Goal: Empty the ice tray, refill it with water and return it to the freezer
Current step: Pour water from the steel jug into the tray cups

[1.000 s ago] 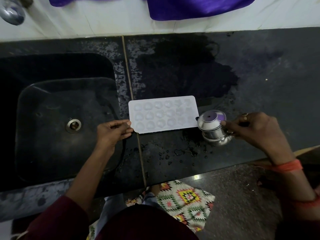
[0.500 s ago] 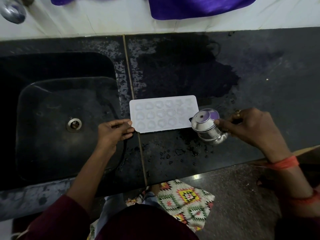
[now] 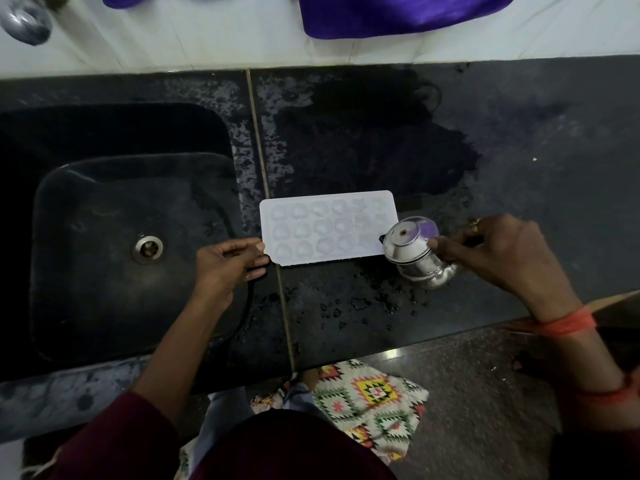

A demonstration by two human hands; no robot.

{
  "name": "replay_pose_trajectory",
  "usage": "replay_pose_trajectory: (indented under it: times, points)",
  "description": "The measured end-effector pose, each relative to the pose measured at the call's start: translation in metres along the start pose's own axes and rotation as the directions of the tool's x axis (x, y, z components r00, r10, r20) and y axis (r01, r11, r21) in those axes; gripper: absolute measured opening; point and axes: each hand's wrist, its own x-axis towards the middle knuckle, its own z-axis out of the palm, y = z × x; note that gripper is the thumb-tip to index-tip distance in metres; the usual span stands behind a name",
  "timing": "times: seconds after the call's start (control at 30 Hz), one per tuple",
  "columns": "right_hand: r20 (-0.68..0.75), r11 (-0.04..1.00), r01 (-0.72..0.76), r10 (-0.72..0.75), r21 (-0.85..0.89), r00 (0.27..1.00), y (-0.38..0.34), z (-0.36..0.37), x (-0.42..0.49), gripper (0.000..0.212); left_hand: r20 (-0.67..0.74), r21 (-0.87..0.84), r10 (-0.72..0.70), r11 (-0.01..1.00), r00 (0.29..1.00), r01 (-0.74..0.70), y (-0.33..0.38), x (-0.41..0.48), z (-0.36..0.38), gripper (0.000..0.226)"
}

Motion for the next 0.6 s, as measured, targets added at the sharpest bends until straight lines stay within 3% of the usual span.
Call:
replay_pose_trajectory:
  times: [0.6]
  points:
    - [-0.012,0.999,0.026,-0.026,0.022,1.000,-0.0003,0.0010,0.0007,0.032,0.001,0.017,-0.010,1.000,1.000,0.010,0.0010,0.0013,-0.0014,0.005]
